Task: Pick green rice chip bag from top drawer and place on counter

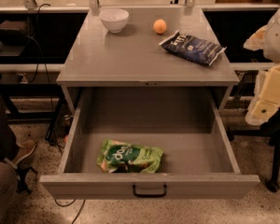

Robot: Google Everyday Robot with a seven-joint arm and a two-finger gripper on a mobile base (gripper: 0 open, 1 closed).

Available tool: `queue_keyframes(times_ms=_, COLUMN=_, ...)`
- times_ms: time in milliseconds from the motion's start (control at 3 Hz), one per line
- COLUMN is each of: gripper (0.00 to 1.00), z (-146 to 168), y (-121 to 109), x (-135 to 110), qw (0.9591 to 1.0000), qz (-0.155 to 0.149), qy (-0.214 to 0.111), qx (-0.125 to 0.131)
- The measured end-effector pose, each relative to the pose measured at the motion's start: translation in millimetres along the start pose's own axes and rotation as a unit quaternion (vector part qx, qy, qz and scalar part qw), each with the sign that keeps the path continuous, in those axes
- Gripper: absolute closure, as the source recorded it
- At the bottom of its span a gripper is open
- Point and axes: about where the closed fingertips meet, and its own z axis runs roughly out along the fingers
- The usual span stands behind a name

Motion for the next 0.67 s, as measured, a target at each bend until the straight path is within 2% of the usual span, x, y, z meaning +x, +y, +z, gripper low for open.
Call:
queue_keyframes(times_ms=333, gripper=0.00, z=0.0, y=0.0, x=0.0, qw=1.0000, qz=0.000, qy=0.000, qx=0.000)
queue_keyframes(times_ms=667, gripper=0.00, z=43.9, y=0.3, x=-14.1, qw=0.9994, qz=0.000, qy=-0.010, qx=-0.034)
